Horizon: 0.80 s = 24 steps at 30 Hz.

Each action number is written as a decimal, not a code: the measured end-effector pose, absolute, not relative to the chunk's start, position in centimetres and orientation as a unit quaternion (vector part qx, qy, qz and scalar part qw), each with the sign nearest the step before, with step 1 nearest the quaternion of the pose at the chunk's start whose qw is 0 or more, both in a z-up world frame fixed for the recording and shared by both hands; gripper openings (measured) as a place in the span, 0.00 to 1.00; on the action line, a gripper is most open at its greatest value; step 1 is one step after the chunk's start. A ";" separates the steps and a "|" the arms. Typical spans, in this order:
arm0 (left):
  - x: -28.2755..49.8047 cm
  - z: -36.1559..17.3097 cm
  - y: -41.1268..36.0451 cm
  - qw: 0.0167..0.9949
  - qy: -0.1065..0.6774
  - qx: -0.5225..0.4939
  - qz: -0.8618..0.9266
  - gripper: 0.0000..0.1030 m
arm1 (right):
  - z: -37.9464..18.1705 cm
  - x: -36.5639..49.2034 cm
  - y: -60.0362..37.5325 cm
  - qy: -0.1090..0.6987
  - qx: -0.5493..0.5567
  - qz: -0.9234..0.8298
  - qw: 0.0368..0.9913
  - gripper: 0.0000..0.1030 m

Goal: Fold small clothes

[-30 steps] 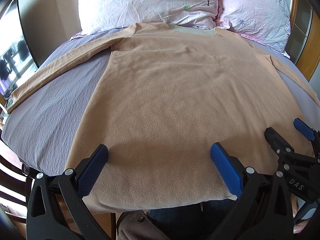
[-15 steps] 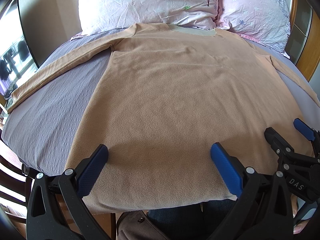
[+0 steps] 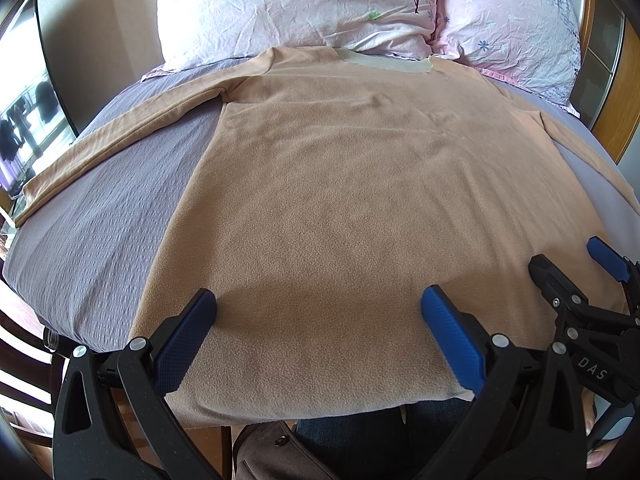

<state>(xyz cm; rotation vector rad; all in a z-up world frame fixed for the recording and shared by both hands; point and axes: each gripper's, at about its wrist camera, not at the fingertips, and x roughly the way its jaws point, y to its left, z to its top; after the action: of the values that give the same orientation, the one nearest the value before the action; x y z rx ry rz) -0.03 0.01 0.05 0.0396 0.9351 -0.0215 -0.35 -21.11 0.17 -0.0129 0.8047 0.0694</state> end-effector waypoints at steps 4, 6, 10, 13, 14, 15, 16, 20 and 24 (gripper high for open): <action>0.0 0.0 0.0 0.893 0.451 0.019 -0.010 0.99 | 0.2 -0.3 -21.1 0.391 -0.006 0.034 0.920 0.98; 0.0 0.0 0.0 0.893 0.450 0.019 -0.010 0.99 | 0.2 -0.3 -21.1 0.391 -0.006 0.034 0.920 0.98; 0.0 0.1 0.0 0.893 0.450 0.019 -0.010 0.99 | 0.2 -0.3 -21.1 0.391 -0.006 0.034 0.920 0.98; 0.0 0.0 0.0 0.892 0.451 0.020 -0.010 0.99 | 0.2 -0.3 -21.0 0.390 -0.007 0.034 0.920 0.98; 0.0 0.0 0.0 0.893 0.450 0.020 -0.011 0.99 | 0.2 -0.3 -21.0 0.390 -0.007 0.034 0.920 0.98; 0.0 0.0 0.0 0.893 0.449 0.021 -0.011 0.99 | 0.2 -0.3 -21.0 0.389 -0.007 0.036 0.920 0.98; -0.1 0.1 0.0 0.894 0.447 0.021 -0.011 0.99 | 0.2 -0.3 -21.0 0.388 -0.008 0.038 0.921 0.98; -0.4 0.3 0.0 0.906 0.422 0.023 -0.014 0.99 | 0.3 -0.1 -22.4 0.361 -0.009 0.068 0.930 0.98; -0.5 0.4 0.0 0.911 0.410 0.029 -0.036 0.99 | 3.9 1.3 -30.8 0.330 0.104 -0.004 0.938 0.98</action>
<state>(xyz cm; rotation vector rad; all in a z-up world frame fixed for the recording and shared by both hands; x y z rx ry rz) -0.47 0.02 0.36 0.0589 0.8459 -0.0738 1.29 -30.78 3.87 0.2118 0.6749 -0.0075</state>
